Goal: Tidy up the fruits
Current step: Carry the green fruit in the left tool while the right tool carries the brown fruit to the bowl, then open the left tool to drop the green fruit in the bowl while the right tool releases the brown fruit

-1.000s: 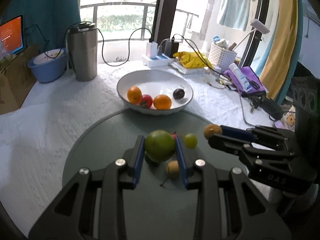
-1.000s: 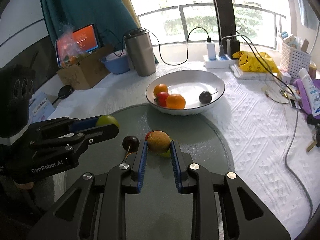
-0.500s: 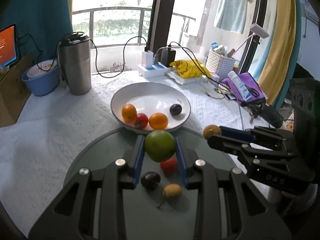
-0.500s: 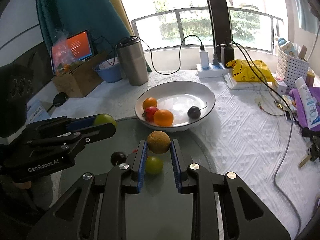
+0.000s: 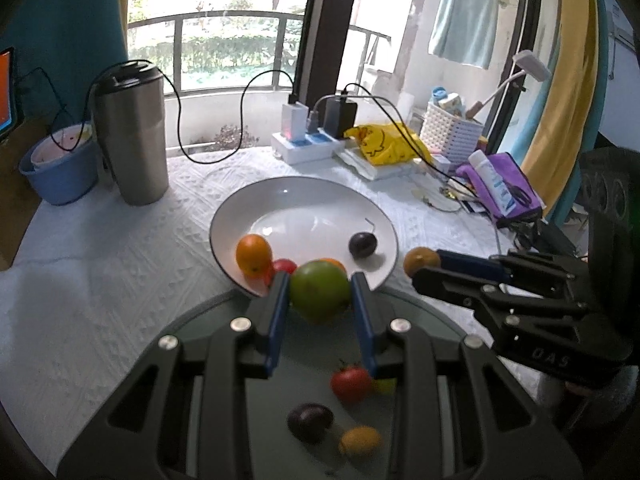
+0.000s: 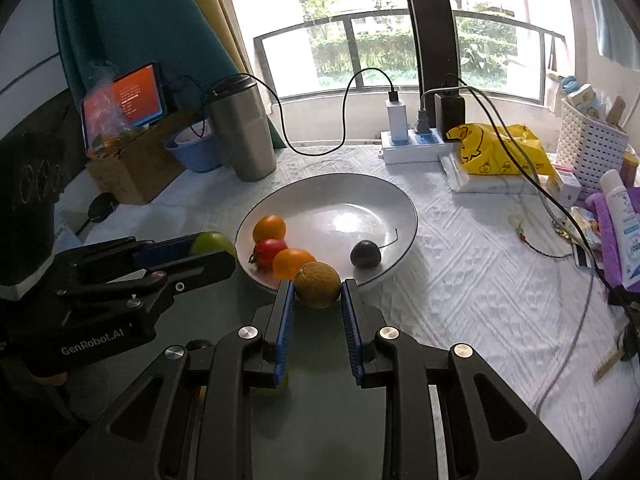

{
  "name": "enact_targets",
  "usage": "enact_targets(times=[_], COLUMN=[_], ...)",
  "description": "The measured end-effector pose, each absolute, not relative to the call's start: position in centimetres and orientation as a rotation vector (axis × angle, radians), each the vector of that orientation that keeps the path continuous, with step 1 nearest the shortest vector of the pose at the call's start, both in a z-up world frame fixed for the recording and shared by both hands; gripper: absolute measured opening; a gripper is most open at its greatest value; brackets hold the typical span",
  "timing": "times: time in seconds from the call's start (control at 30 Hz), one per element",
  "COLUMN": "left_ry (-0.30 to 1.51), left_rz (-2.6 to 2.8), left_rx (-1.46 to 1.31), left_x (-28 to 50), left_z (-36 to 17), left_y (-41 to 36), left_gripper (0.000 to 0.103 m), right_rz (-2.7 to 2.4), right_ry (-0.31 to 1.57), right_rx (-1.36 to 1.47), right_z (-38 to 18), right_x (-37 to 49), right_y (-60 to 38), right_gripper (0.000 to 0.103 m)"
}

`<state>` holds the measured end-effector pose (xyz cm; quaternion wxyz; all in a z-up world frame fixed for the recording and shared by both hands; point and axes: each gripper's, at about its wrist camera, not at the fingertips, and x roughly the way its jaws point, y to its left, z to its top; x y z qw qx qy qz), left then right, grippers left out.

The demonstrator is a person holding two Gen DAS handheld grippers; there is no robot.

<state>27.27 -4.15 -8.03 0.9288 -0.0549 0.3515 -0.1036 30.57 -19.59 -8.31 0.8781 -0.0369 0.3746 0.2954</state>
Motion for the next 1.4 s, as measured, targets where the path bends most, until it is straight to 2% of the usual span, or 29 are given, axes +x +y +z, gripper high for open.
enact_targets(times=[0.73,1.1,1.17,1.2,1.4], left_ry=[0.733,0.802,0.796,0.788,0.753], left_rz=[-0.196,-0.179,-0.176,-0.177,-0.165], left_rx=[-0.116,-0.149,-0.166,-0.173,-0.178], left_x=[37.0,38.3,38.2,38.0,36.6], left_z=[-10.1,-11.0,-10.8,-10.5,-9.1], left_y=[-1.8,-1.7,-1.5,-1.4,-1.4], left_gripper=[0.032,0.033,0.039,0.046,0.046], right_rz=[0.579,0.526,0.519,0.517,0.521], right_ry=[0.816,0.835,0.829,0.825,0.807], right_rx=[-0.069,-0.053,-0.051,-0.050,-0.050], right_z=[-10.6,-11.4,-11.1,-11.0,-9.6], right_x=[40.3,41.5,41.3,41.2,39.8], right_y=[-16.4,-16.7,-16.8,-16.9,-17.2], right_gripper=[0.026,0.027,0.031,0.035,0.039])
